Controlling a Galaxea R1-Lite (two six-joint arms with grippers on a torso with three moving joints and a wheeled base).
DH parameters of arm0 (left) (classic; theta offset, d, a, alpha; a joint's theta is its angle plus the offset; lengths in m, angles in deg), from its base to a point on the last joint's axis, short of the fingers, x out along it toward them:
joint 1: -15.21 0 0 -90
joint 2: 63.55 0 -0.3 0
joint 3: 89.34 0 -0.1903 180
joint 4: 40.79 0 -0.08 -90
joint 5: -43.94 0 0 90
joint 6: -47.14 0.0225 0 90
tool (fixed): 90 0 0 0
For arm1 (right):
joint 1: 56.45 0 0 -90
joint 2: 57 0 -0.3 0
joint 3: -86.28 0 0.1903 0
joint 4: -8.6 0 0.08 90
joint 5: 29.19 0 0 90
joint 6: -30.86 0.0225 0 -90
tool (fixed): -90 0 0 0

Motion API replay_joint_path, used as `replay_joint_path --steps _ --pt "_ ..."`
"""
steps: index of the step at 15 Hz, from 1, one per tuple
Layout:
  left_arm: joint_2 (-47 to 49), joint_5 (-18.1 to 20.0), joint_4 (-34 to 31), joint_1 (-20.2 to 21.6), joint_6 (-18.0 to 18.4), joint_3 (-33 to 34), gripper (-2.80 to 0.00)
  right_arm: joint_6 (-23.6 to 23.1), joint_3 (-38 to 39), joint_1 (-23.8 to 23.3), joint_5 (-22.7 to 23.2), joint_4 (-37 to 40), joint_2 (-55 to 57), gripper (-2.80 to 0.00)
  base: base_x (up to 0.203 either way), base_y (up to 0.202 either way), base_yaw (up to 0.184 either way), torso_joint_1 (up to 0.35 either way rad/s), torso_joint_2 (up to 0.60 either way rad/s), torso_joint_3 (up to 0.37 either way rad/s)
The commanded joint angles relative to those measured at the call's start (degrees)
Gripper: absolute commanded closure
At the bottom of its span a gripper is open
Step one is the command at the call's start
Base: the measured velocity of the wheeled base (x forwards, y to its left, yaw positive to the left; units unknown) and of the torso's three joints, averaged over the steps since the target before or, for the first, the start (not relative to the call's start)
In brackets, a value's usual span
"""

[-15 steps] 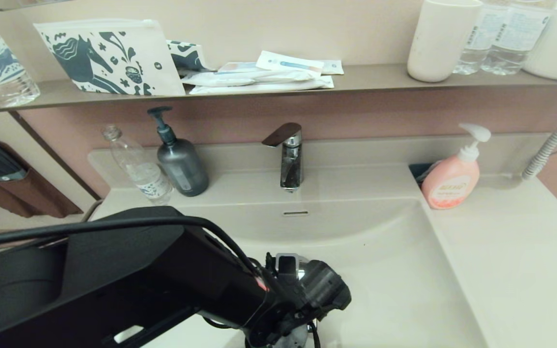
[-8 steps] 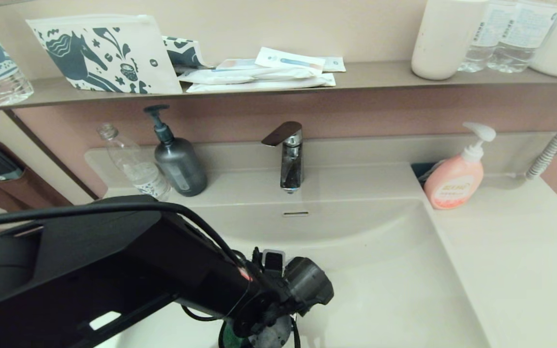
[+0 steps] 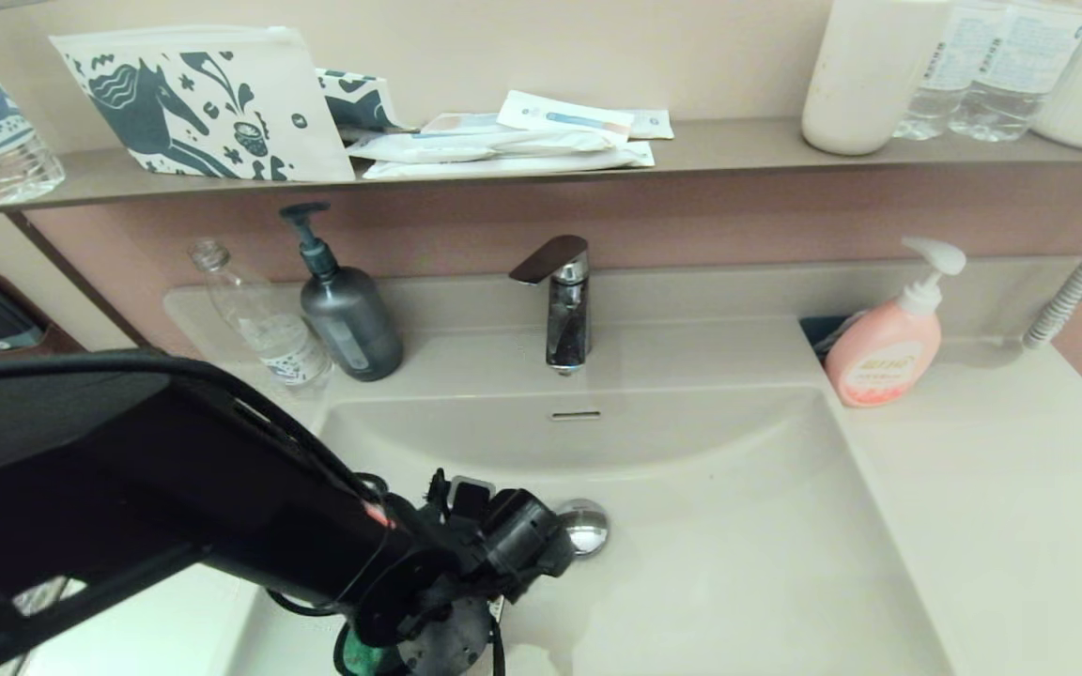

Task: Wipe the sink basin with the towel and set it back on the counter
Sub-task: Wipe the sink

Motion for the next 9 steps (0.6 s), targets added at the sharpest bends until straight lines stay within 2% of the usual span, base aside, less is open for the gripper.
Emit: replay_joint_path --steps 1,4,9 --pt "-4.38 -0.71 0.26 2.15 2.45 0.73 0.0 0.0 0.03 0.0 -0.02 0.02 0.07 0.0 0.0 0.0 0.0 0.0 0.0 0.0" --pt "-9.14 -1.18 1.64 7.23 9.61 0.86 0.0 0.0 0.08 0.0 0.0 0.02 0.07 0.0 0.0 0.0 0.0 0.0 0.0 0.0" --pt "-8.98 -1.27 13.15 14.33 21.64 1.49 0.0 0.0 0.0 0.0 -0.01 0.07 0.07 0.0 0.0 0.0 0.0 0.0 0.0 0.0"
